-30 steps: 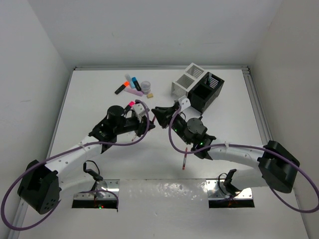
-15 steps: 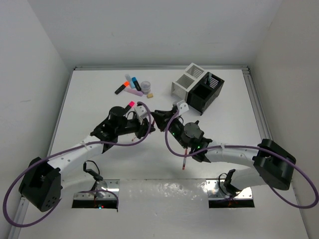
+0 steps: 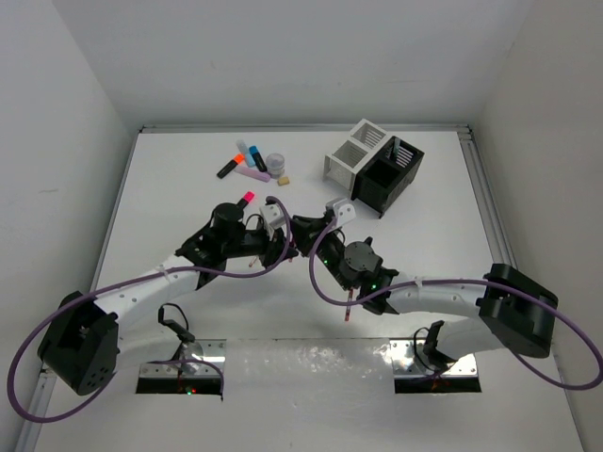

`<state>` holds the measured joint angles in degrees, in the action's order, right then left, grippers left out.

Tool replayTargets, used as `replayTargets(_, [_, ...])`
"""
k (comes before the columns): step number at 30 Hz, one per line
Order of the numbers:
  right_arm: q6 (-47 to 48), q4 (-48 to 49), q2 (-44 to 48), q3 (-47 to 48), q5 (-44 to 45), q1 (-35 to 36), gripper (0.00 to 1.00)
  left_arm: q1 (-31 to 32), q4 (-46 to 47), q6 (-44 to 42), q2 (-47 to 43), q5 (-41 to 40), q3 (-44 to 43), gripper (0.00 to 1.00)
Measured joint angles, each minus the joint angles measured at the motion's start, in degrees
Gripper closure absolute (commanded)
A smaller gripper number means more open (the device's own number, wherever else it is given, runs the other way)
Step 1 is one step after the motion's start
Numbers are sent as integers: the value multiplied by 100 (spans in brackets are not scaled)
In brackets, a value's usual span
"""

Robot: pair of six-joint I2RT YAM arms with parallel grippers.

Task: Sort the stationery into containers
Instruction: Close the pen cap on the pen.

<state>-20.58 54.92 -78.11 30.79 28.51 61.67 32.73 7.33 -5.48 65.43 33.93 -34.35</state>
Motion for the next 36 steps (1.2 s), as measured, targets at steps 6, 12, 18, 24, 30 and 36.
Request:
replayTargets(6, [0, -4, -2, 4, 94, 70, 100, 31, 4, 125, 2, 39, 0, 100])
replayTargets(12, [0, 35, -72, 13, 153, 140, 100, 35, -13, 155, 31, 101, 0, 100])
replayTargets(18, [0, 44, -133, 15, 195, 186, 100, 44, -72, 195, 66, 136, 0, 100])
replayTargets(24, [2, -26, -138, 17, 212, 186, 100, 68, -72, 234, 116, 138, 0, 100])
replayTargets(30, [2, -85, -138, 48, 256, 197, 100, 72, -72, 236, 118, 136, 0, 100])
replayTargets(36, [4, -136, -138, 70, 264, 197, 100, 72, -72, 251, 118, 136, 0, 100])
